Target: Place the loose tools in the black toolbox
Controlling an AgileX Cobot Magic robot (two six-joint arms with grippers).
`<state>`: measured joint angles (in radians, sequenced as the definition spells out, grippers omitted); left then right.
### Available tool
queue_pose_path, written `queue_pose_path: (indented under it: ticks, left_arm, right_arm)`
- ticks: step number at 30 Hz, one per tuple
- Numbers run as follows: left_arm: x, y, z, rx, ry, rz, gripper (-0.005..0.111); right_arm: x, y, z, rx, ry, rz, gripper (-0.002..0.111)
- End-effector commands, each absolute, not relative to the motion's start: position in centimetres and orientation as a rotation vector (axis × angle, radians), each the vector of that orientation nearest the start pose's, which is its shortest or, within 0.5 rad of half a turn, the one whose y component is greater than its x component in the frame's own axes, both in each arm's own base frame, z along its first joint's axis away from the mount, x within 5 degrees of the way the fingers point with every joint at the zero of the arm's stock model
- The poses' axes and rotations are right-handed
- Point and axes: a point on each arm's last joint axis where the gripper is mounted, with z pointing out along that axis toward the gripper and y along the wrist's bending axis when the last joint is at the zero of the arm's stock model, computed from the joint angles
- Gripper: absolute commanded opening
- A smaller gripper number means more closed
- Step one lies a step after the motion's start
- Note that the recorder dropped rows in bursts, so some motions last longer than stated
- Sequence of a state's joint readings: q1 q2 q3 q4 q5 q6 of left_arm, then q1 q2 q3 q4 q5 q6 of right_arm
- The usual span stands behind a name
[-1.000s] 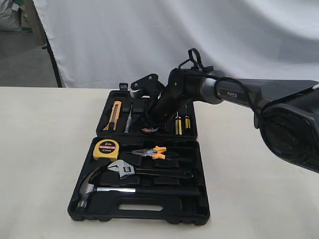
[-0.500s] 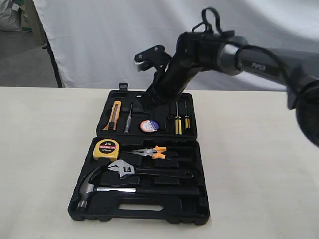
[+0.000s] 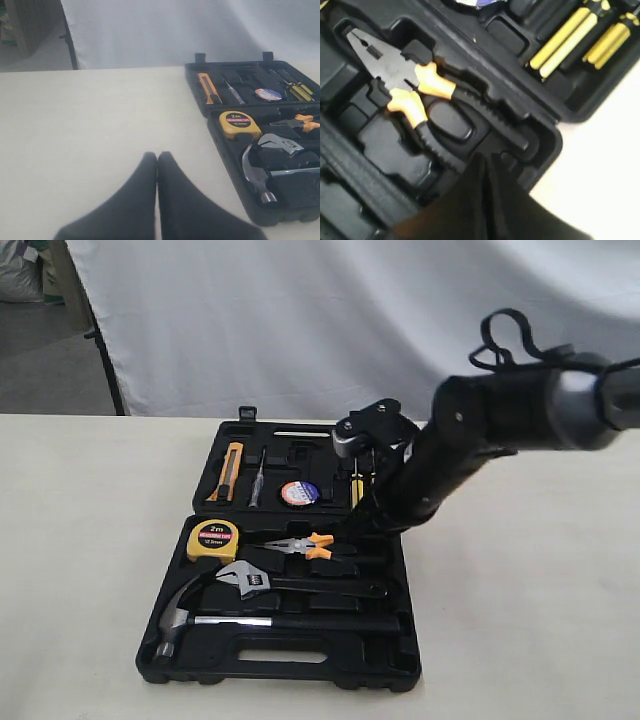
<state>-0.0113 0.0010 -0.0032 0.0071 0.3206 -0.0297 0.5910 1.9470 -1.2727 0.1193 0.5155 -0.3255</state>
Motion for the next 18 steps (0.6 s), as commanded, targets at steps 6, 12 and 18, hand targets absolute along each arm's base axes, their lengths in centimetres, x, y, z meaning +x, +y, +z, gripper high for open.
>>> queue_pose_path:
  ticks: [6, 12, 18]
  left_arm:
    - [5.4, -0.1, 18.4, -0.007, 1.803, -0.029, 0.000]
    - [5.4, -0.1, 18.4, -0.007, 1.803, -0.029, 0.000]
    - [5.4, -0.1, 18.4, -0.007, 1.803, -0.029, 0.000]
  right_arm:
    - [25.0, 17.3, 18.5, -0.672, 2.204, 0.299, 0.000]
    - [17.8, 13.5, 19.4, -0.529, 2.036, 0.396, 0.000]
    - [11.7, 9.7, 18.9, -0.477, 1.904, 0.519, 0.000]
